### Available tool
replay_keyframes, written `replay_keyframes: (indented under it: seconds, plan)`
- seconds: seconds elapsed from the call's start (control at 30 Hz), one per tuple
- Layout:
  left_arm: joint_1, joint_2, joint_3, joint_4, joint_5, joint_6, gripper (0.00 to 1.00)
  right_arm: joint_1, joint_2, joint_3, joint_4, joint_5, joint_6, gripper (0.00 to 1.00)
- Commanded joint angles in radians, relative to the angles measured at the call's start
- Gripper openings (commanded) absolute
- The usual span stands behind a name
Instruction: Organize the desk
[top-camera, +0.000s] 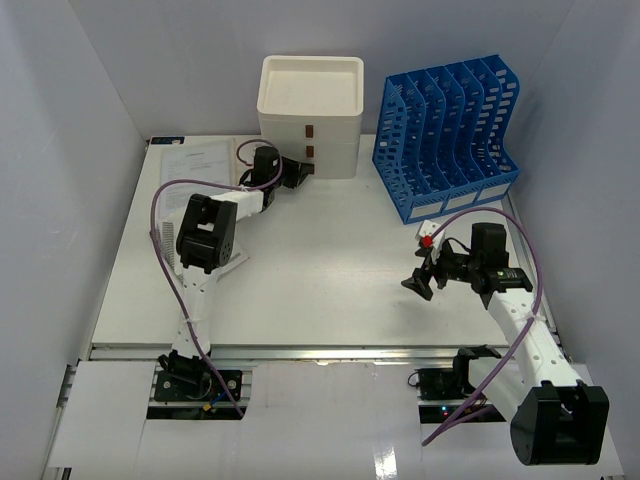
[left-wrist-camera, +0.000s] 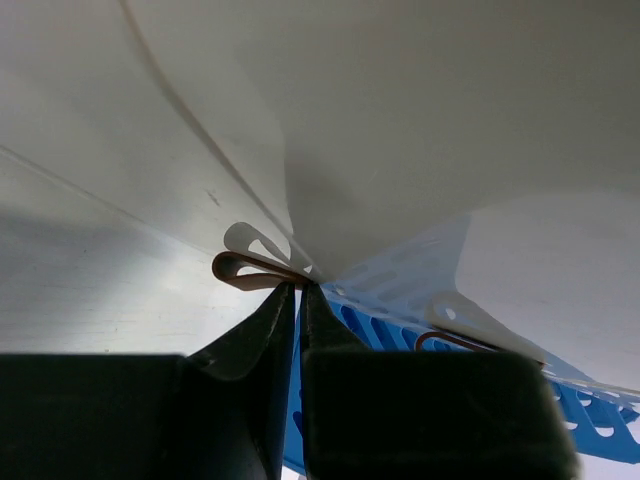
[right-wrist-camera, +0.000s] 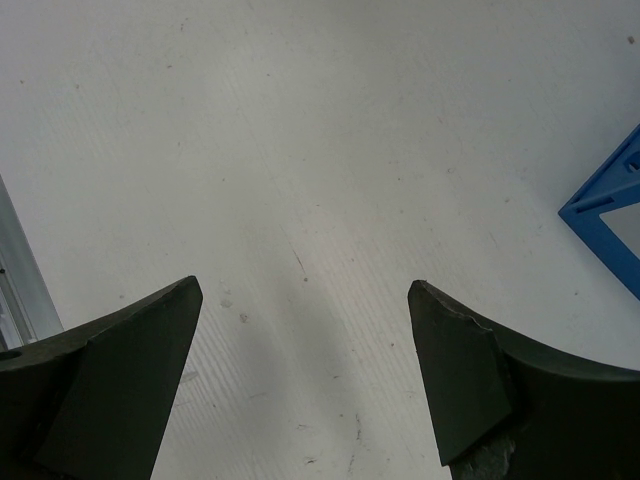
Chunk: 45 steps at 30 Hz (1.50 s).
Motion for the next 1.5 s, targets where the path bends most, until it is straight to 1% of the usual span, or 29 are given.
replay_keyframes:
  seconds: [0.0,0.1,0.2,0.27,0.33,0.4,0.43,0.5,0.63,0.67,0.73,0.83,0.93,1.03,1.17,1.3,1.37,1.47]
  plan:
    - [0.031,0.018,0.044,0.034,-0.041,-0.003,0.22,-0.006,0.007,0.012,0.017,-0.002,-0.012,0.90]
    - [0.036,0.014,0.025,0.061,-0.017,-0.004,0.26,-0.006,0.008,0.010,0.017,0.000,-0.013,0.90]
    - [0.040,-0.038,-0.049,0.134,0.042,0.017,0.33,-0.006,0.005,0.009,0.017,0.005,-0.012,0.90]
    - [0.043,-0.104,-0.149,0.167,0.075,0.069,0.39,-0.006,0.000,0.007,0.016,0.004,-0.010,0.90]
    - [0.050,-0.209,-0.246,0.193,0.107,0.153,0.46,-0.006,-0.009,0.003,0.016,0.000,-0.007,0.90]
    - [0.066,-0.294,-0.361,0.184,0.118,0.254,0.52,-0.006,-0.014,0.002,0.016,-0.005,-0.006,0.90]
    - [0.077,-0.373,-0.395,0.157,0.121,0.307,0.59,-0.006,-0.017,0.001,0.016,-0.008,-0.005,0.90]
    - [0.091,-0.493,-0.453,0.036,0.099,0.483,0.68,-0.006,-0.021,0.004,0.014,-0.016,-0.002,0.90]
    - [0.124,-0.618,-0.448,-0.242,-0.089,0.792,0.96,-0.006,-0.033,0.003,0.012,-0.031,0.001,0.90]
    - [0.128,-0.622,-0.425,-0.339,-0.120,0.842,0.97,-0.006,-0.038,0.003,0.011,-0.037,0.004,0.90]
    - [0.149,-0.605,-0.386,-0.455,-0.193,0.956,0.98,-0.006,-0.039,0.004,0.009,-0.044,0.006,0.90]
    - [0.170,-0.550,-0.302,-0.547,-0.265,1.052,0.98,-0.006,-0.041,0.002,0.007,-0.047,0.006,0.90]
    - [0.173,-0.484,-0.213,-0.589,-0.330,1.092,0.98,-0.006,-0.042,-0.001,0.008,-0.046,0.006,0.90]
    - [0.173,-0.414,-0.136,-0.618,-0.370,1.116,0.95,-0.007,-0.039,-0.003,0.006,-0.041,0.007,0.90]
    - [0.173,-0.324,-0.036,-0.644,-0.428,1.162,0.93,-0.007,-0.022,-0.002,0.006,-0.041,0.004,0.90]
    - [0.173,-0.262,0.029,-0.662,-0.463,1.221,0.90,-0.007,-0.001,0.003,0.006,-0.043,0.001,0.90]
    - [0.173,-0.234,0.039,-0.662,-0.481,1.237,0.87,-0.007,0.008,0.004,0.008,-0.041,0.001,0.90]
    - [0.171,-0.203,0.040,-0.661,-0.488,1.255,0.73,-0.008,0.019,0.005,0.008,-0.040,-0.001,0.90]
